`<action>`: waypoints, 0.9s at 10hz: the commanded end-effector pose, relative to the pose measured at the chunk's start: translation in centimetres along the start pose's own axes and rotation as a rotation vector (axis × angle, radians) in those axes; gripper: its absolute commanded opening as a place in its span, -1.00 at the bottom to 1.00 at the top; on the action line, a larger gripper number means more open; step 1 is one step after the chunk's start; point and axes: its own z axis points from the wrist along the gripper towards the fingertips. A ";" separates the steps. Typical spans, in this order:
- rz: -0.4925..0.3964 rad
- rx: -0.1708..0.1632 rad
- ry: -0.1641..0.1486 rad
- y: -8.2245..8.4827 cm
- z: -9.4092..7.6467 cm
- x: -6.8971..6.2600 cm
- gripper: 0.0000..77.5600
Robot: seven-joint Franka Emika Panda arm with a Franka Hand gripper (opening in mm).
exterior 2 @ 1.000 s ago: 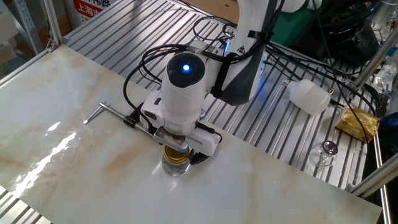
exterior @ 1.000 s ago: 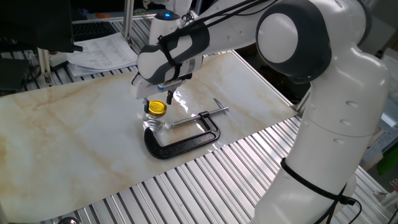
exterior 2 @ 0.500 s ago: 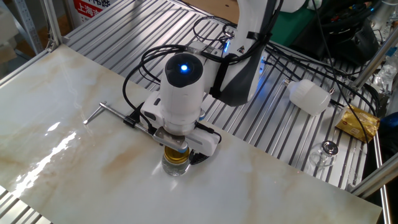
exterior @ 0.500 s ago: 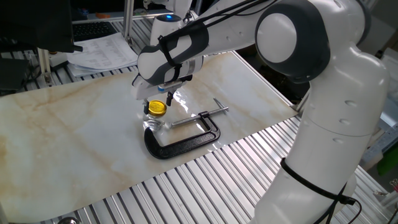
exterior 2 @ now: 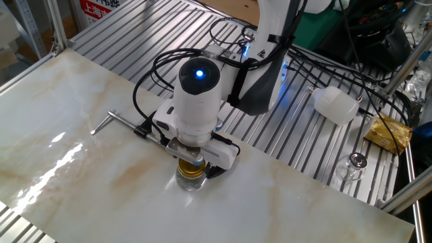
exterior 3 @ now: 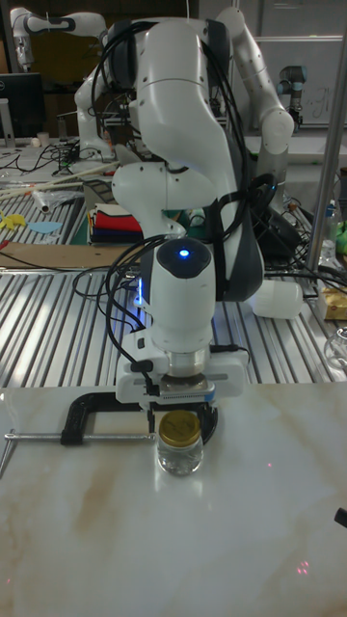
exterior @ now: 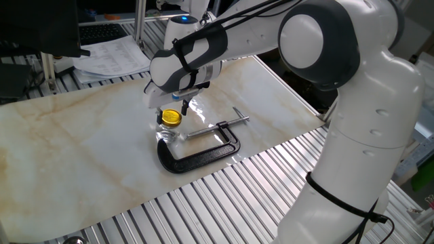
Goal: Screw the lid onto the jar
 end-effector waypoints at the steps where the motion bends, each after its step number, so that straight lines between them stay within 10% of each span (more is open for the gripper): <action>1: 0.002 0.000 -0.001 0.0 -0.1 -0.1 1.00; 2: 0.002 0.000 -0.001 0.0 -0.1 -0.1 -0.97; 9: 0.002 0.000 -0.001 0.0 -0.1 -0.1 -0.97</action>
